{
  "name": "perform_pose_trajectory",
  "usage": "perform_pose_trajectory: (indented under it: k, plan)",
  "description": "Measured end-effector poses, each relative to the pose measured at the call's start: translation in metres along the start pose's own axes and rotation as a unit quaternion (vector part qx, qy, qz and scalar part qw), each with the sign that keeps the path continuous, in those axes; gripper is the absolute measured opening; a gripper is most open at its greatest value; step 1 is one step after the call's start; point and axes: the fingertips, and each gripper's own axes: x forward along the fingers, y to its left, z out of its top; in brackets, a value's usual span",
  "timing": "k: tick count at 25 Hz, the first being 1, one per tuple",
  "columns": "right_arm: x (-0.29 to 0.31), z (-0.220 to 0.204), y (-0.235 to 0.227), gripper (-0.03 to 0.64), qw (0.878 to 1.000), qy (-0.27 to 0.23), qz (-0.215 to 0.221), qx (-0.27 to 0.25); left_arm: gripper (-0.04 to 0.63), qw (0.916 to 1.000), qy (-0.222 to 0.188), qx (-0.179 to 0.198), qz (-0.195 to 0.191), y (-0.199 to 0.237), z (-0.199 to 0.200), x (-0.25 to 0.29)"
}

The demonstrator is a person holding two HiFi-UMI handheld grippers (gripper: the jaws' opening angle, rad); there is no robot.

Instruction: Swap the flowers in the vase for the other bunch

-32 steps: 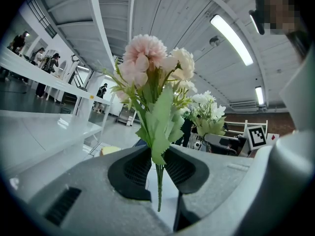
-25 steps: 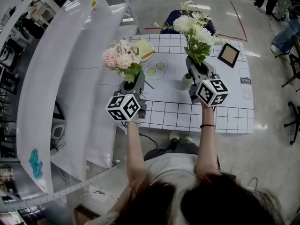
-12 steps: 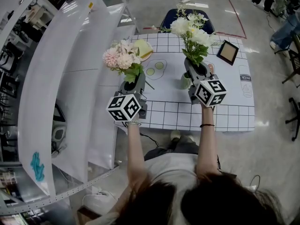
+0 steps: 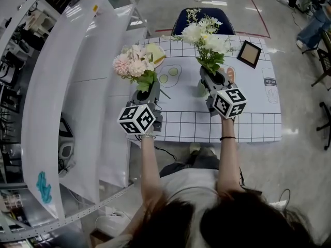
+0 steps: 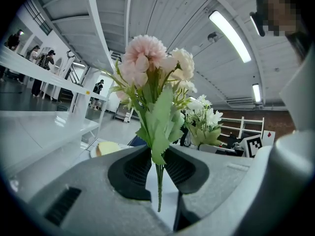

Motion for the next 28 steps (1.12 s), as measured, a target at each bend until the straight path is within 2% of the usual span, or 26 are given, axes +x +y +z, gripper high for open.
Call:
perform_pose_trajectory:
  k: [28]
  plan:
    - [-0.012, -0.031, 0.0, 0.057, 0.995, 0.076, -0.007, -0.069, 0.076, 0.9998, 0.011, -0.008, -0.014, -0.011, -0.014, 0.008]
